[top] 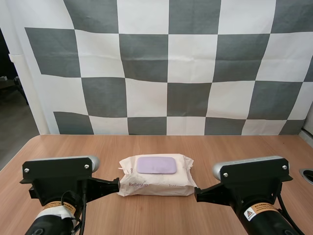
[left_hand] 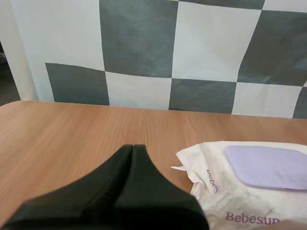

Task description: Open the wet wipes lid

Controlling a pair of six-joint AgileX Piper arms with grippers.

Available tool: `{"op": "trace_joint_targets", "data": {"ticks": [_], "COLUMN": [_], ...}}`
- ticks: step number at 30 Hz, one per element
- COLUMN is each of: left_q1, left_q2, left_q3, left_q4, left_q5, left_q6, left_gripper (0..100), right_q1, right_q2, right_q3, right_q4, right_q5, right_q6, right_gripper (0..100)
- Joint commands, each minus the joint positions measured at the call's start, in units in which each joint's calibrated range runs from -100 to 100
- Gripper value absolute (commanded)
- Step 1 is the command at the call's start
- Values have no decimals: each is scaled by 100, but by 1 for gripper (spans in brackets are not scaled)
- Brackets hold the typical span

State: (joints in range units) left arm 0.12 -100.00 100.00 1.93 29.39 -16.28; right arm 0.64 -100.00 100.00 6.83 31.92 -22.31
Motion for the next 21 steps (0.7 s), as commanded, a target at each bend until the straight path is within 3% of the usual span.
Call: {"op": "trace_joint_targets", "data": {"ticks": [1,21], "left_q1": [2,2], "left_q2": [0,0], "left_q3": [0,0], "left_q4": [7,11], "left_q5": [5,1], "left_q6": [-2,-2], "left_gripper": [0,0], "right_q1": [1,1], "right_q2": [0,0], "right_q3": [0,0], "right_q4": [-2,18], "right_q5": [-2,-16], "right_q6": [-3,-3], "right_gripper": [0,0]}}
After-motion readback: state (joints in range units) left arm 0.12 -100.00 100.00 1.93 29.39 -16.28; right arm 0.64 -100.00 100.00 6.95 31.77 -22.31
